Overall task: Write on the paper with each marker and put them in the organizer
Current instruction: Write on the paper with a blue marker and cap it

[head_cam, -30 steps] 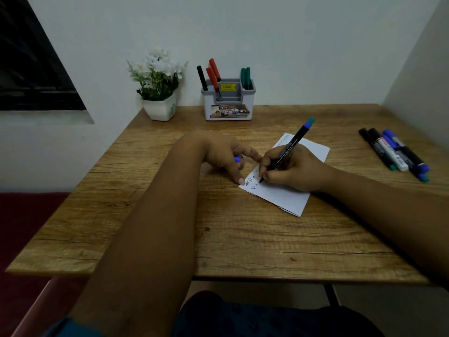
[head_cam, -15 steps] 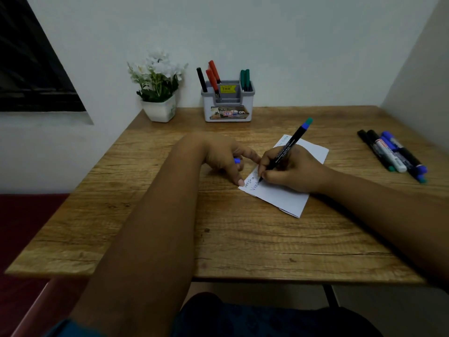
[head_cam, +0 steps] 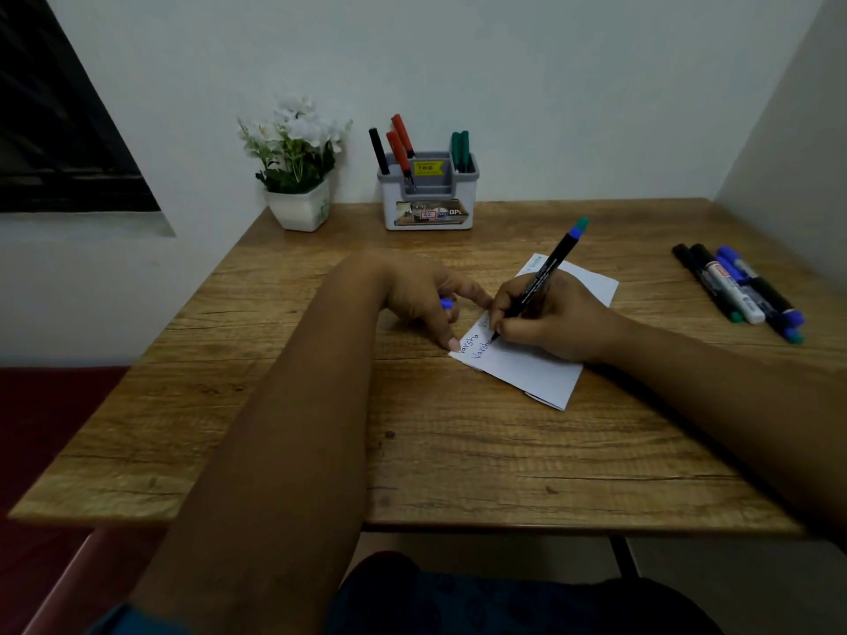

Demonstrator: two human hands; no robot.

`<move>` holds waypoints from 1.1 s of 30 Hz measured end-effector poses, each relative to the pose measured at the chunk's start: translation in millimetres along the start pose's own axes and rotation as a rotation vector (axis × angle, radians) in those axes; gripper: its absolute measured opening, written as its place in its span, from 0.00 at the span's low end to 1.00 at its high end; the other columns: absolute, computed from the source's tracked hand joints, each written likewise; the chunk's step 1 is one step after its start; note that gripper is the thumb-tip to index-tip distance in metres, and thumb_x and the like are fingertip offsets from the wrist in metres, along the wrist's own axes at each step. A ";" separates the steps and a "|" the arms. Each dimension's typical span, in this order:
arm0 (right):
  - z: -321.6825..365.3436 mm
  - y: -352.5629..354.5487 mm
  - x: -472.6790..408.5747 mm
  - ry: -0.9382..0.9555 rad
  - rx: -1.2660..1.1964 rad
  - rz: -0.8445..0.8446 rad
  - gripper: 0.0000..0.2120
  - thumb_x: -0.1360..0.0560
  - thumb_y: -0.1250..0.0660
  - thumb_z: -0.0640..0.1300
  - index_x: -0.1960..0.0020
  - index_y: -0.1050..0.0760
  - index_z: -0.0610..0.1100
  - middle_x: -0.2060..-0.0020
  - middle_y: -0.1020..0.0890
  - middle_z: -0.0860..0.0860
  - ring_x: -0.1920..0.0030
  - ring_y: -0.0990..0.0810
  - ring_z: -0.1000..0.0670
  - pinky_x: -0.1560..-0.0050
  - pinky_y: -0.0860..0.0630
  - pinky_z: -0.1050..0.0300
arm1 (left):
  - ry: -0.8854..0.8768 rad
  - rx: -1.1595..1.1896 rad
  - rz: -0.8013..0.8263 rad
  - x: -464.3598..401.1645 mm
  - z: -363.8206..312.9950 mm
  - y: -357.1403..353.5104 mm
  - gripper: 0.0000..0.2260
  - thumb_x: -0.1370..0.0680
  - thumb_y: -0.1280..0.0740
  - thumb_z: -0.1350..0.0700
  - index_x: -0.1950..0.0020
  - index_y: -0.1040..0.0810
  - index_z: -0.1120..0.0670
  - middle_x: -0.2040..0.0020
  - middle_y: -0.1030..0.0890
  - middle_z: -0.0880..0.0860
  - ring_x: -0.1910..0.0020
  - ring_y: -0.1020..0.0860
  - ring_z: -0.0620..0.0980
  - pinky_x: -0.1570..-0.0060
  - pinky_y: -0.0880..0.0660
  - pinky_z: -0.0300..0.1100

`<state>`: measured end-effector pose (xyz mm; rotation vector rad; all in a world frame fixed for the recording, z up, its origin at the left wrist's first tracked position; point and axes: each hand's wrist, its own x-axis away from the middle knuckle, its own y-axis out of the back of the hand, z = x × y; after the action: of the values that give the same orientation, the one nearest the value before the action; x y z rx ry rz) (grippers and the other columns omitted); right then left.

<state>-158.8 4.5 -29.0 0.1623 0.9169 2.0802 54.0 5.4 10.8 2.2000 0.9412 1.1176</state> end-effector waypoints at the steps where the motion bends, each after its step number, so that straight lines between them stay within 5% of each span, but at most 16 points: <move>1: 0.2 -0.6 -0.3 0.007 0.001 -0.001 0.06 0.29 0.29 0.35 0.60 0.19 0.45 0.61 0.16 0.48 0.55 0.19 0.46 0.50 0.23 0.50 | -0.002 -0.006 -0.006 0.2 0.3 0.2 0.33 0.28 0.26 0.57 0.27 0.36 0.43 0.58 0.27 0.53 0.58 0.28 0.49 0.55 0.32 0.40; 6: -2.2 -1.2 -1.6 -0.006 0.031 -0.043 0.04 0.28 0.31 0.36 0.59 0.19 0.43 0.61 0.16 0.46 0.56 0.19 0.47 0.51 0.22 0.50 | -0.007 0.014 0.013 0.1 -1.2 0.8 0.32 0.27 0.26 0.58 0.27 0.36 0.43 0.60 0.27 0.51 0.62 0.29 0.47 0.57 0.31 0.38; 10: -1.7 -1.9 -6.3 -0.128 -0.388 -0.273 0.03 0.24 0.32 0.36 0.53 0.23 0.42 0.63 0.18 0.45 0.66 0.18 0.51 0.61 0.19 0.58 | -0.026 0.077 -0.044 1.8 2.1 -0.6 0.28 0.28 0.26 0.57 0.31 0.31 0.42 0.58 0.27 0.53 0.59 0.29 0.50 0.53 0.32 0.42; 14: 0.6 3.5 -6.1 -0.086 -0.464 -0.417 0.07 0.24 0.29 0.43 0.53 0.27 0.43 0.65 0.24 0.41 0.72 0.23 0.54 0.69 0.23 0.62 | -0.030 0.422 -0.436 -2.9 2.4 -4.3 0.19 0.23 0.32 0.58 0.32 0.27 0.48 0.53 0.26 0.54 0.59 0.29 0.49 0.55 0.28 0.44; 17: 0.2 14.3 -0.8 -0.037 -0.348 -0.474 0.08 0.25 0.28 0.48 0.52 0.24 0.46 0.58 0.17 0.46 0.62 0.17 0.54 0.59 0.19 0.61 | -0.173 0.928 -0.651 -8.7 -6.5 -4.1 0.19 0.22 0.43 0.67 0.34 0.26 0.55 0.55 0.27 0.52 0.63 0.31 0.47 0.65 0.30 0.41; 20: 1.0 23.2 7.2 -0.028 -0.428 -0.397 0.08 0.21 0.35 0.52 0.47 0.20 0.51 0.50 0.15 0.52 0.47 0.17 0.55 0.45 0.22 0.54 | -0.347 1.344 -0.634 -12.8 -14.4 -5.6 0.24 0.25 0.49 0.73 0.31 0.31 0.63 0.55 0.28 0.53 0.62 0.31 0.47 0.63 0.30 0.41; 24: 6.7 26.3 12.1 0.089 -0.346 -0.283 0.15 0.19 0.45 0.46 0.37 0.23 0.51 0.44 0.17 0.57 0.41 0.20 0.56 0.41 0.25 0.57 | -0.493 1.733 -0.538 -13.6 -19.9 -8.7 0.16 0.22 0.48 0.72 0.36 0.31 0.65 0.55 0.27 0.58 0.59 0.26 0.49 0.51 0.24 0.44; 29: 17.1 14.6 11.9 0.294 -0.041 -0.364 0.12 0.22 0.37 0.37 0.46 0.28 0.54 0.53 0.20 0.66 0.51 0.21 0.63 0.54 0.29 0.74 | -0.560 1.825 -0.512 -14.1 -20.7 -9.6 0.13 0.23 0.48 0.72 0.42 0.31 0.64 0.54 0.27 0.59 0.56 0.24 0.50 0.47 0.23 0.49; 33: 16.1 13.5 12.1 0.340 -0.028 -0.392 0.17 0.23 0.36 0.35 0.49 0.29 0.59 0.56 0.21 0.65 0.55 0.21 0.62 0.57 0.30 0.73 | -0.603 1.911 -0.527 -13.8 -23.1 -9.3 0.15 0.23 0.49 0.74 0.43 0.30 0.62 0.52 0.28 0.61 0.54 0.22 0.52 0.50 0.22 0.50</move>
<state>-168.6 17.1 -10.8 -0.3707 1.0253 1.7773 25.6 3.5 10.1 2.5842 2.5075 -1.3075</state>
